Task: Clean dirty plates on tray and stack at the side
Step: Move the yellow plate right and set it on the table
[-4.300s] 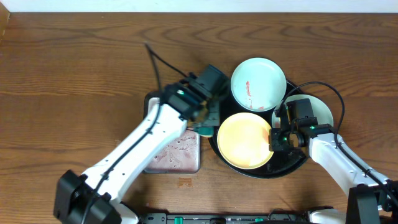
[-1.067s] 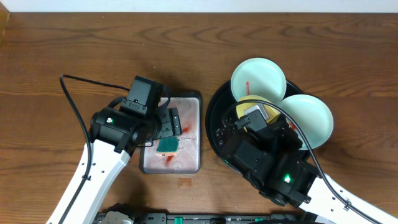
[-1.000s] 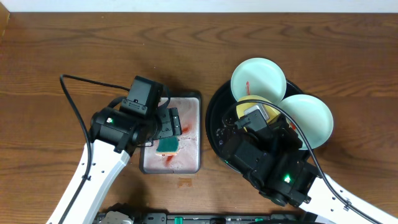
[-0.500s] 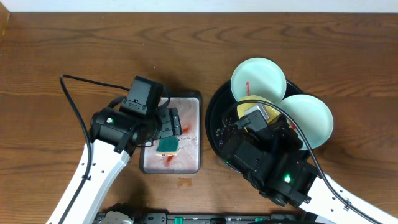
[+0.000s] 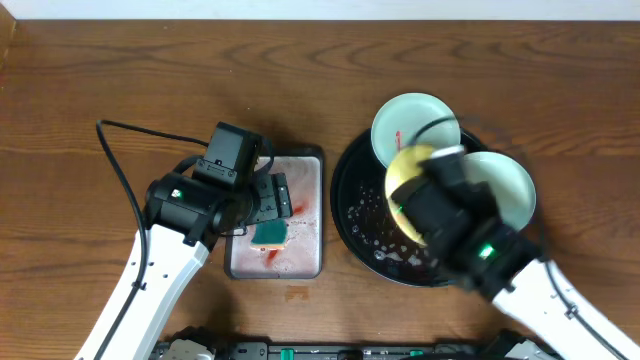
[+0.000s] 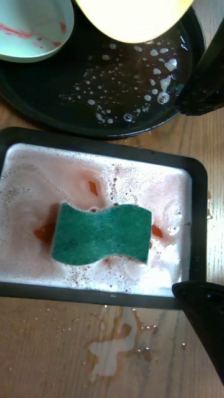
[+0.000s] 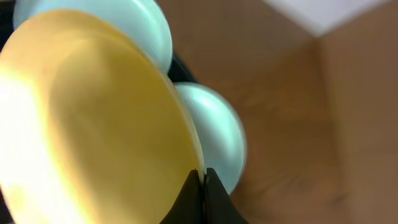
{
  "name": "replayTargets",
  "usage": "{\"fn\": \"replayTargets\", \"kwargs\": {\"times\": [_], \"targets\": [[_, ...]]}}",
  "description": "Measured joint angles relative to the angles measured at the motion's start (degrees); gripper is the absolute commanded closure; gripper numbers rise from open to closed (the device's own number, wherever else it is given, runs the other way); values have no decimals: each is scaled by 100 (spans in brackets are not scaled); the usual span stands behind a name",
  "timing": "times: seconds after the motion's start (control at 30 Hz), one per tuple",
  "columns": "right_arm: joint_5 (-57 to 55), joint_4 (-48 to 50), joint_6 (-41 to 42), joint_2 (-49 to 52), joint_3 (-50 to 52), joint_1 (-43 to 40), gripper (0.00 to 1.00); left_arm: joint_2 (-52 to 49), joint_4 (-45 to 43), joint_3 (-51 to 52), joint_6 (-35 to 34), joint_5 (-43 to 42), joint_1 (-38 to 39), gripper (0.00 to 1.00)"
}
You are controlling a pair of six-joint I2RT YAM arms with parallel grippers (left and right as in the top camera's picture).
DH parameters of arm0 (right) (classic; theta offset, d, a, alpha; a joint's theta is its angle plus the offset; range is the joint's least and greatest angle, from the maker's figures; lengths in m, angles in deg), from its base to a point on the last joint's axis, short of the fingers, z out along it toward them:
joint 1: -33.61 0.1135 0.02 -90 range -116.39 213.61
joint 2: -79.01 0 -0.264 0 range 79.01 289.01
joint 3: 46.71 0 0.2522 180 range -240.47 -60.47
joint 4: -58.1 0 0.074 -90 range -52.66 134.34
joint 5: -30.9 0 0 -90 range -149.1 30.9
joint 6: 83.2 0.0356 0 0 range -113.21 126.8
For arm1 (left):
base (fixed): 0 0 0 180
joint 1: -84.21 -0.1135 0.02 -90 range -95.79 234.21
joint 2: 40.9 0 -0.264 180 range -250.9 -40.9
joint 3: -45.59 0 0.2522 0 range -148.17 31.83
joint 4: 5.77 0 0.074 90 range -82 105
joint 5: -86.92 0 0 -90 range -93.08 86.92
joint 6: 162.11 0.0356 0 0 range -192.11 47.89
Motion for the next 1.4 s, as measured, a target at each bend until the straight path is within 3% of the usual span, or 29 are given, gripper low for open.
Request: {"fn": "replayTargets", "kwargs": {"times": [0.13, 0.43, 0.67, 0.87, 1.13, 1.17, 1.23, 1.27, 1.4], "targets": [[1681, 278, -125, -66, -20, -1475, 99, 0, 2, 0, 0, 0, -2, 15], [5539, 1126, -411, -81, -111, -6028, 99, 0, 2, 0, 0, 0, -2, 15], [6531, 1915, 225, 1086, -127, -8247, 99, 0, 0, 0, 0, 0, 0, 15], [6465, 2616, 647, 2059, -129, -8918, 99, 0, 0, 0, 0, 0, -2, 15], [5842, 2767, 413, 2894, -129, -8955, 99, 0, 0, 0, 0, 0, 0, 15], [5786, 2785, 354, 2957, -129, -8935, 94, 0, 0, 0, 0, 0, 0, 15], [5727, 2885, 238, 3051, -129, -8905, 57, 0, 0, 0, 0, 0, -2, 15], [5727, 2955, 157, 3064, -129, -8896, 51, 0, 0, 0, 0, 0, 0, 15], [6006, 3147, -103, 2922, -129, -8813, 47, 0, 0, 0, 0, 0, -2, 15]]}}
